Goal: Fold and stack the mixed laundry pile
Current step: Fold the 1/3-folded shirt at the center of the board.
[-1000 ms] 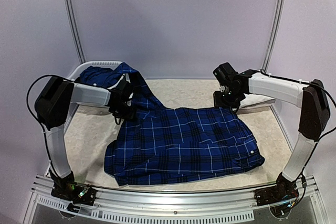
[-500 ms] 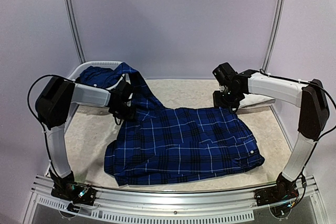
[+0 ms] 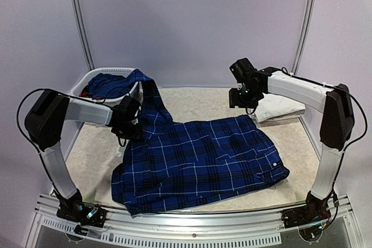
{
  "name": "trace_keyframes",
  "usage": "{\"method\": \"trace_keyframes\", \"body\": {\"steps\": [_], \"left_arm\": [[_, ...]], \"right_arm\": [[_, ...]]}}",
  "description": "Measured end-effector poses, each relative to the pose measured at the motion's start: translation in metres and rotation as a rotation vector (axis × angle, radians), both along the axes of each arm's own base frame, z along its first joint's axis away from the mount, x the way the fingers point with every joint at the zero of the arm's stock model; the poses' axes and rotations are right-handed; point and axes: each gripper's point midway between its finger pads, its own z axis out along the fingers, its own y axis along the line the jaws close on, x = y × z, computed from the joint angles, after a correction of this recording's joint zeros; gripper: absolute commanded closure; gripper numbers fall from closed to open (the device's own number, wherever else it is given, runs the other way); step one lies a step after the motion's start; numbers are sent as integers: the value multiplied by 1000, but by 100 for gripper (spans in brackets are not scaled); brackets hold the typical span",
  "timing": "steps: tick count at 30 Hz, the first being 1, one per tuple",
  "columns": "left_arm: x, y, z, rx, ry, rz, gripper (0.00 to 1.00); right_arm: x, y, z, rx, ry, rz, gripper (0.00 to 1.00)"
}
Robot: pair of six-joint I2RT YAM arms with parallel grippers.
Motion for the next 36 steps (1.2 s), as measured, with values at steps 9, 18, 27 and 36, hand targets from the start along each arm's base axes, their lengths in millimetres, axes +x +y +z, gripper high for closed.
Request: {"method": "trace_keyframes", "body": {"steps": [9,18,27,36], "left_arm": [[-12,10,6,21,-5,13,100],[-17,12,3,23,5,10,100],[-18,11,2,18,6,3,100],[-18,10,6,11,-3,-6,100]], "right_arm": [[44,2,-43,22,84,-90,46],[81,9,-95,53,176,-143,44],[73,15,-137,62,273,-145,44],[86,15,-141,29,244,-157,68]]}}
